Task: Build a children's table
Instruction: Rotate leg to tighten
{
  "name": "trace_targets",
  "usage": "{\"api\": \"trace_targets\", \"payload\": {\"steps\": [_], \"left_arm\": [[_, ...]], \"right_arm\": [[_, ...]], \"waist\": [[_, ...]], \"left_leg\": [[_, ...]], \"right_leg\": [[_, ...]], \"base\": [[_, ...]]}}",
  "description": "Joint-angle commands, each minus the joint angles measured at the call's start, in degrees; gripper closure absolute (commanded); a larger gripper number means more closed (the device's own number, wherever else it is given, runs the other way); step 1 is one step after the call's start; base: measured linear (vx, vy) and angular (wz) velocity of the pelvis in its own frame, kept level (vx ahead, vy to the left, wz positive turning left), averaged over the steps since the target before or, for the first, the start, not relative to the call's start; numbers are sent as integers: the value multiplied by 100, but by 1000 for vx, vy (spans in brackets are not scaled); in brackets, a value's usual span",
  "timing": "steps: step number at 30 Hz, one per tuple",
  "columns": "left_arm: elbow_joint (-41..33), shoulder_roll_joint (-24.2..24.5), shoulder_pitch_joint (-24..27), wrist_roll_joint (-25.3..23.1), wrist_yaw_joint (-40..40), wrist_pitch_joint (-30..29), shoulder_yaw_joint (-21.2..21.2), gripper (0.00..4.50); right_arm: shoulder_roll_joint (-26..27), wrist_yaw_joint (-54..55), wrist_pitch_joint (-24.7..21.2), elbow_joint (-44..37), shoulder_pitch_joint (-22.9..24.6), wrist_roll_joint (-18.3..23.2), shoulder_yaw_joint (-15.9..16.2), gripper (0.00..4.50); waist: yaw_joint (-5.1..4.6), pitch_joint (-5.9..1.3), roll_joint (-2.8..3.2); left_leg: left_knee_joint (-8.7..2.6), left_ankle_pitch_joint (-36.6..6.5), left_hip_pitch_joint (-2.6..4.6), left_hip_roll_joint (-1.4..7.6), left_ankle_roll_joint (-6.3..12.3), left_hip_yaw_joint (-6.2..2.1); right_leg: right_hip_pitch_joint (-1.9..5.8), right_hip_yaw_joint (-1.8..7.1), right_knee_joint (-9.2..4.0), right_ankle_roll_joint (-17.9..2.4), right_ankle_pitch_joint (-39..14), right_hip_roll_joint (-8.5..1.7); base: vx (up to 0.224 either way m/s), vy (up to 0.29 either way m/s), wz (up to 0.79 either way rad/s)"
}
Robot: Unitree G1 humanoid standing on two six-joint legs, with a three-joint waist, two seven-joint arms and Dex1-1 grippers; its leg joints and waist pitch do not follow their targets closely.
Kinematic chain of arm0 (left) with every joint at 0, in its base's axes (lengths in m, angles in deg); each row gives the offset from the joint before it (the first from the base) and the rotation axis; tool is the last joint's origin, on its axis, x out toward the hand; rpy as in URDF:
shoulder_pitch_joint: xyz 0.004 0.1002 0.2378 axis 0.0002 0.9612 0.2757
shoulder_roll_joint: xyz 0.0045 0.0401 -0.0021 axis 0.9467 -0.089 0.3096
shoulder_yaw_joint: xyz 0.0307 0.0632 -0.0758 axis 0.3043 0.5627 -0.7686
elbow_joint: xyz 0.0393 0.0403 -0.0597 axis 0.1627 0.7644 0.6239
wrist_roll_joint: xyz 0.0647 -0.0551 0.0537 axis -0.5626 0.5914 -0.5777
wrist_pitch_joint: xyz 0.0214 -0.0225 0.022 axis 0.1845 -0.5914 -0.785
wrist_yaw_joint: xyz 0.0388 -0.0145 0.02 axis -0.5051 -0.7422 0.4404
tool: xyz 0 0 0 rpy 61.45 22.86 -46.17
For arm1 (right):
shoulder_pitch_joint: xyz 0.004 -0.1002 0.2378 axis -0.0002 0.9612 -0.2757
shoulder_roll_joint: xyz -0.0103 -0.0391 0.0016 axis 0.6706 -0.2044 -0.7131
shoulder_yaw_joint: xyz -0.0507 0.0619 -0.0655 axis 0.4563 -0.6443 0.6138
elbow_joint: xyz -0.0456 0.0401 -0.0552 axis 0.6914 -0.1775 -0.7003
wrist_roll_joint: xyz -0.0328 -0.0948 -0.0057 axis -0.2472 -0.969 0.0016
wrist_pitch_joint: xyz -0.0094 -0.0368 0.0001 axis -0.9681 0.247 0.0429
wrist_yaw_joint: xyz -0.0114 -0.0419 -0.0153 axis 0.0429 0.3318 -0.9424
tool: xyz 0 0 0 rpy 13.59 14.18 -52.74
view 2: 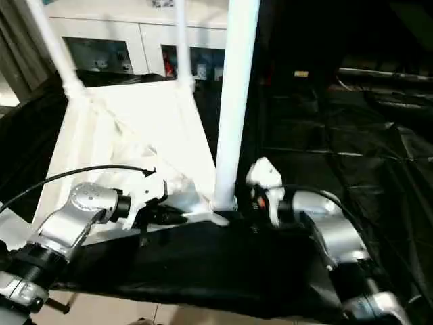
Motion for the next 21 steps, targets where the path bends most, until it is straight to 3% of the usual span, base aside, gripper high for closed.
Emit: {"api": "trace_targets", "payload": {"steps": [1,14,21], "left_arm": [[-156,-58,77,324,-163,-12,50,450],[-254,-34,111,300,-226,-108,37,450],[-277,5,126,290,-257,-148,33,450]], "right_arm": [[-54,-78,18,-86,-15,-91,112,38],[54,-3,24,58,-106,-169,121,38],[105,-1,30,137,-117,-206,111,114]], "waist": [[-2,-286,-98],[7,-302,-104],[5,-304,-111]], "left_leg": [[-407,-1228,78,290,296,-80],[-375,-992,70,280,395,-72],[-370,-984,68,277,385,-69]], "right_leg": [[223,165,-426,-1278,-1050,-339],[238,156,-387,-1360,-672,-332],[240,157,-381,-1362,-664,-328]], "base": [[0,0,0],[0,0,0],[0,0,0]]}}
